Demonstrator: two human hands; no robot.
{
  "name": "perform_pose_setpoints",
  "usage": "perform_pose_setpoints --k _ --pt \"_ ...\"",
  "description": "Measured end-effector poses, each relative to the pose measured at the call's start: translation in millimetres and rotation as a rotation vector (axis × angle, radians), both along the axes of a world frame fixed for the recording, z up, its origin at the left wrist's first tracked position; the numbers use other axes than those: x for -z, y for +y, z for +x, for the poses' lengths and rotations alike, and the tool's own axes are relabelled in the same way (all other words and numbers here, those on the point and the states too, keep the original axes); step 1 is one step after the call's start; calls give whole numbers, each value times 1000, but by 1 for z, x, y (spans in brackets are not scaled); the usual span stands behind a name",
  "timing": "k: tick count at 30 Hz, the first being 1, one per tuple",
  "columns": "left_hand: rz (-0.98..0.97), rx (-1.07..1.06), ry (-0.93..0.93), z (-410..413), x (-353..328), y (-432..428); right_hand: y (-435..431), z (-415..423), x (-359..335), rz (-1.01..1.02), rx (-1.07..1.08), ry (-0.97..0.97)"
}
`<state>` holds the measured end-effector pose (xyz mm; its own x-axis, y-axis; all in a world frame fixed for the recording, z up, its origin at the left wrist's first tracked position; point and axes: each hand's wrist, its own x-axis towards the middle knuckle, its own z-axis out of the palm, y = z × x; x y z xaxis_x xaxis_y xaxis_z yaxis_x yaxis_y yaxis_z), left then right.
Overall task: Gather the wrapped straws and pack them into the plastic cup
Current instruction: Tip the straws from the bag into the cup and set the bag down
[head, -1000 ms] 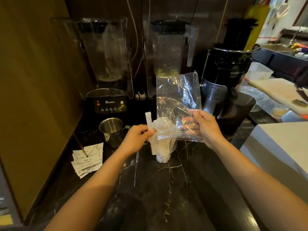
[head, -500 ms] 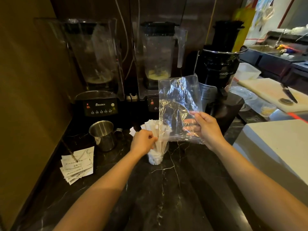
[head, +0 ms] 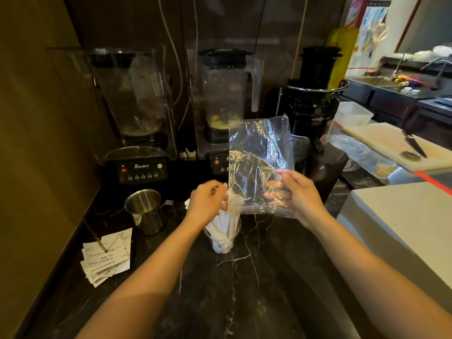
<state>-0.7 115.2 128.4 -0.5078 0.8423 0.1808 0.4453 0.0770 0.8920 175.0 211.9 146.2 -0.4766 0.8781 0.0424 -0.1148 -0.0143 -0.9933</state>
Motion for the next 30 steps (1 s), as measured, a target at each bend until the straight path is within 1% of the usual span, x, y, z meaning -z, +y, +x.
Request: perform_pose_setpoints --k 2,3,7,10,13,15,17,19,22,25,27,30 --pt "78 102 -138 11 -19 1 1 4 -4 2 7 13" --pt "93 145 -176 18 -25 3 2 6 -6 10 11 13" --pt "125 229 -197 41 -28 14 8 22 -6 56 45 -7" --pt "92 250 -224 56 -16 22 17 40 4 200 98 -156" --pt "6 269 -163 71 7 28 24 57 22 297 195 -320" --pt "-81 287 -159 79 25 30 28 66 37 355 244 -400" --pt "-174 301 -147 88 43 32 33 74 55 365 257 -457" --pt "-247 334 -142 96 61 34 38 81 72 354 232 -549" --pt "-362 379 -121 105 85 38 44 92 97 389 136 -733" --pt "-443 368 -87 113 104 43 49 98 120 431 80 -874" --pt "-468 348 -9 119 114 46 50 100 133 470 50 -966" --pt "-492 358 197 124 124 47 51 101 149 518 -27 -1033"
